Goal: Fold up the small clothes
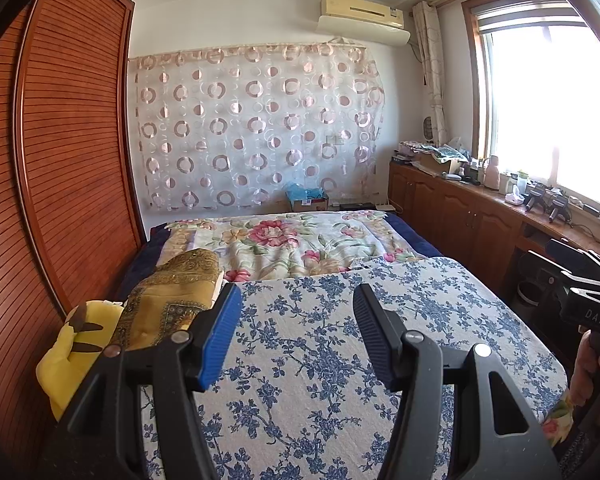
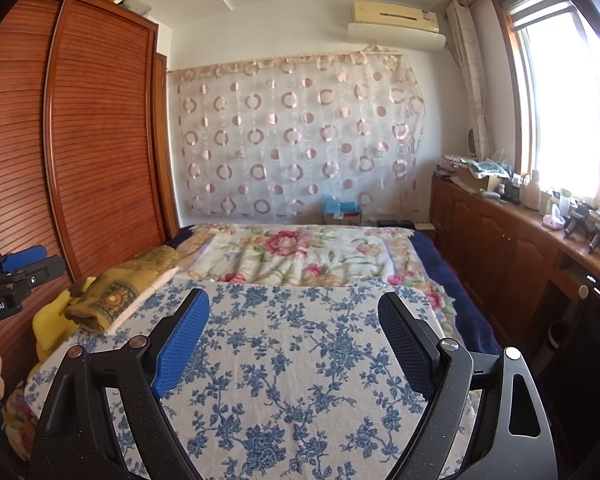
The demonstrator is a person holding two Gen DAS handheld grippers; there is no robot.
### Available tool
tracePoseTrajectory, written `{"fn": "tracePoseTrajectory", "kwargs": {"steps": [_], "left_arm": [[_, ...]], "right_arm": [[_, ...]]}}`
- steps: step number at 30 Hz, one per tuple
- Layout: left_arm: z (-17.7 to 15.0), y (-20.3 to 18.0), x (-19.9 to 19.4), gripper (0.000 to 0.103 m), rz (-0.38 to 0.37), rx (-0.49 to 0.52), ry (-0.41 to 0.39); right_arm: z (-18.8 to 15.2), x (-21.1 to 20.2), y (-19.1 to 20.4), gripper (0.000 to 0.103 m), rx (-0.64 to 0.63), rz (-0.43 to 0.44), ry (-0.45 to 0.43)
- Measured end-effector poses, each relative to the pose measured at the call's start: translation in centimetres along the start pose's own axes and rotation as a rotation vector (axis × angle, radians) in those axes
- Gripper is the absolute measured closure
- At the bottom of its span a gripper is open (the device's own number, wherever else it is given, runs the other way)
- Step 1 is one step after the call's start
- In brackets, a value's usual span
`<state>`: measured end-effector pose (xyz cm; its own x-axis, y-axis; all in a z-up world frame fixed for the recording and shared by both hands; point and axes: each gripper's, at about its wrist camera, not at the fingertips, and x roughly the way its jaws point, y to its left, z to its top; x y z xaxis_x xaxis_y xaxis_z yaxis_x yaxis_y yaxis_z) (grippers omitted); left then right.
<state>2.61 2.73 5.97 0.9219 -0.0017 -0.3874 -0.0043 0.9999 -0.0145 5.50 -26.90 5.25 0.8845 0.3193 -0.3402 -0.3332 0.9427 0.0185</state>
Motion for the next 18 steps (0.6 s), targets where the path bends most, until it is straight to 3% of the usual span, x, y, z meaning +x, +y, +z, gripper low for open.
{"fn": "tracePoseTrajectory", "kwargs": {"steps": [18], "left_arm": [[-0.13, 0.02, -0.03, 0.045, 0.0, 0.001, -0.001]], "right_arm": [[-0.08, 0.02, 0.04, 0.015, -0.002, -0.001, -0.001]]}}
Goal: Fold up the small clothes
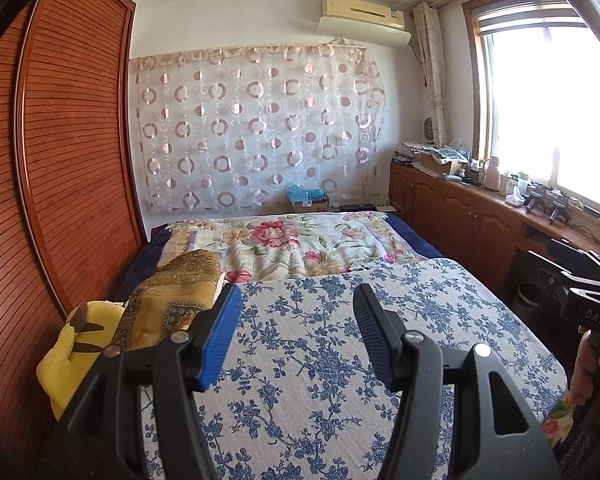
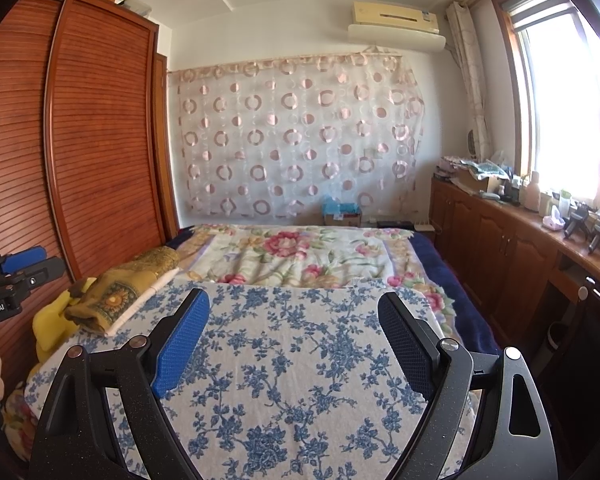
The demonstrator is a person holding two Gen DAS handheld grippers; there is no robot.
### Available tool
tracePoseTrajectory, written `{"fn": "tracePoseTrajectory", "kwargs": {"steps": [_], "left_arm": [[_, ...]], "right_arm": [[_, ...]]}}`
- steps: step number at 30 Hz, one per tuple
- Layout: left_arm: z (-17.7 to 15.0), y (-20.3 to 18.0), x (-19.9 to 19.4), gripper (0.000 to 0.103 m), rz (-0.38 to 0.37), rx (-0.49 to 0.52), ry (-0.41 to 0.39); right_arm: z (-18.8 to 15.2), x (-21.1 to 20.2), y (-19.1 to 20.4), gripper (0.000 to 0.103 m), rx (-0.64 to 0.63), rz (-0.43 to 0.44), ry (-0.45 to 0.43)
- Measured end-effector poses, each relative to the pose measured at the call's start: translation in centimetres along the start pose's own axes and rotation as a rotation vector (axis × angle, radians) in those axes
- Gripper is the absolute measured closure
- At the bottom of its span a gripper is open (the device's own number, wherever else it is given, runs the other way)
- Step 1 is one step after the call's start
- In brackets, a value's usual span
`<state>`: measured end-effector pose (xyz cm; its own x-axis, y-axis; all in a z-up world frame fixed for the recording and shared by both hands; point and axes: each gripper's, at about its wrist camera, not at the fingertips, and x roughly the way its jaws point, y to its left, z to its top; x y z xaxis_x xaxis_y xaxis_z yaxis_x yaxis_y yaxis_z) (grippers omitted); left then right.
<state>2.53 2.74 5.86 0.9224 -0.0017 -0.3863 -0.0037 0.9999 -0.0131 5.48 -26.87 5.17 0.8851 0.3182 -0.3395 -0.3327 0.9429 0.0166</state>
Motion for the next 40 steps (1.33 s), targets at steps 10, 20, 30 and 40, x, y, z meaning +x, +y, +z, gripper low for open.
{"fn": "tracePoseTrajectory", "kwargs": {"steps": [10, 20, 30, 40], "left_arm": [[0.22, 0.03, -0.26, 0.045, -0.001, 0.0, -0.004], [0.27, 0.01, -0.31, 0.045, -0.001, 0.0, -0.006], [0.24, 0.07, -0.32, 0.045, -0.001, 0.0, -0.006], [0.1, 0.06, -0.35, 0.045, -0.002, 0.0, -0.007]], "right_arm": [[0.18, -0.22, -0.39, 0.015, 0.001, -0.001, 0.0], [0.2, -0.24, -0.39, 0.015, 0.002, 0.0, -0.002], [0.11, -0.21, -0.33, 0.015, 0.001, -0.001, -0.002], [0.09, -0.25, -0.37, 0.015, 0.001, 0.0, -0.002]]}}
